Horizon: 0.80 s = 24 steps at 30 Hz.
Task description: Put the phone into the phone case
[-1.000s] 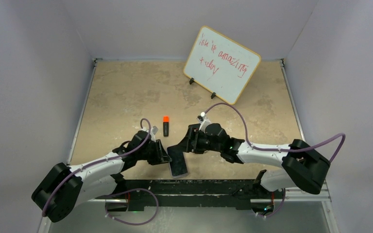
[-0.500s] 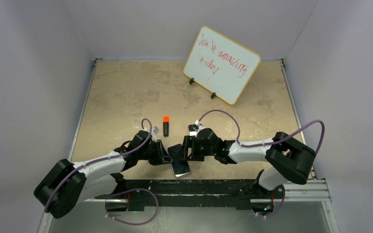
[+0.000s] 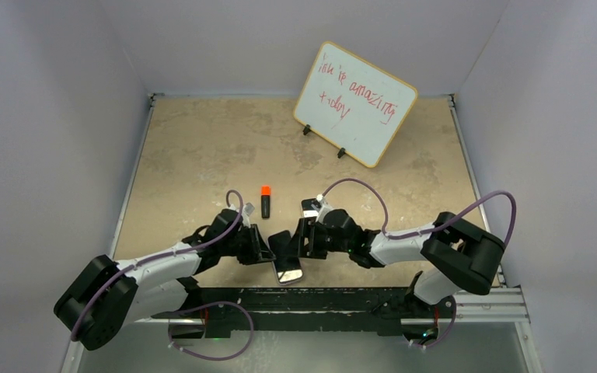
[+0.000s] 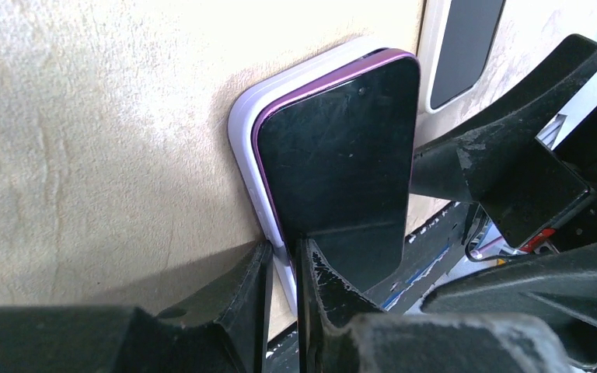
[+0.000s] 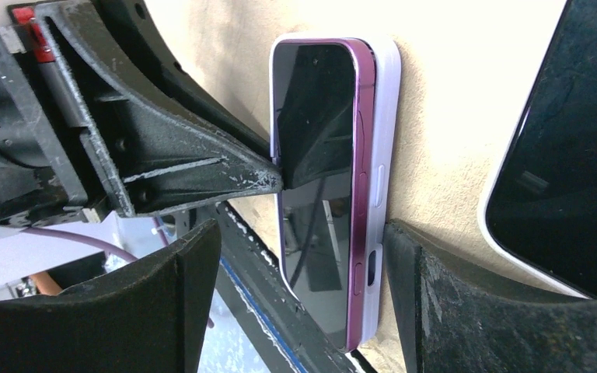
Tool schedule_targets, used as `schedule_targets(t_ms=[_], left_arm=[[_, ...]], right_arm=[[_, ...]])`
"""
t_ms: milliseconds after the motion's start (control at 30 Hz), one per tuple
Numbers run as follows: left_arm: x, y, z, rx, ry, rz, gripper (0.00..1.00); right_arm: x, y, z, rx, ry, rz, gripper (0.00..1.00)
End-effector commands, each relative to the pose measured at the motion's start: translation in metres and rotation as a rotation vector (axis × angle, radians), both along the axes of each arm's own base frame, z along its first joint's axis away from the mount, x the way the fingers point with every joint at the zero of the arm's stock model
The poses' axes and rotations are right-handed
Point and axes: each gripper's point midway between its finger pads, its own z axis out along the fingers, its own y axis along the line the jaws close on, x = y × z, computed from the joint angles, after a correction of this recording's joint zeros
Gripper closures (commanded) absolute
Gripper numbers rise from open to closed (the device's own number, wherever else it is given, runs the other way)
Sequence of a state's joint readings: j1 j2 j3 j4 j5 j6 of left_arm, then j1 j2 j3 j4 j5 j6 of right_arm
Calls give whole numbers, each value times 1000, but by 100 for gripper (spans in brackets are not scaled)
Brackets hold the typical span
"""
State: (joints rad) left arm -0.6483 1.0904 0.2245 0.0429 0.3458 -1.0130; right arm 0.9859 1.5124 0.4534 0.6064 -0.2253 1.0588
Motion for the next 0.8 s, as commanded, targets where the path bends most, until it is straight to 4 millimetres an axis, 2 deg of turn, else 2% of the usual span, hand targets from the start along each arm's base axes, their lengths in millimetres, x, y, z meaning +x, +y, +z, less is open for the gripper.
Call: schedule_targets(t_ms=[0, 500, 633, 767], left_arm=[[3, -4, 9, -34, -31, 2, 81], [4, -3, 8, -27, -38, 1, 78], [4, -3, 7, -25, -35, 4, 78], [5, -3, 8, -21, -39, 0, 78]], right_arm=[[-5, 30, 86, 350, -95, 60, 25], [-4, 37, 81, 358, -97, 89, 28], [-3, 38, 81, 352, -102, 92, 39], [-3, 37, 79, 343, -102, 87, 54]])
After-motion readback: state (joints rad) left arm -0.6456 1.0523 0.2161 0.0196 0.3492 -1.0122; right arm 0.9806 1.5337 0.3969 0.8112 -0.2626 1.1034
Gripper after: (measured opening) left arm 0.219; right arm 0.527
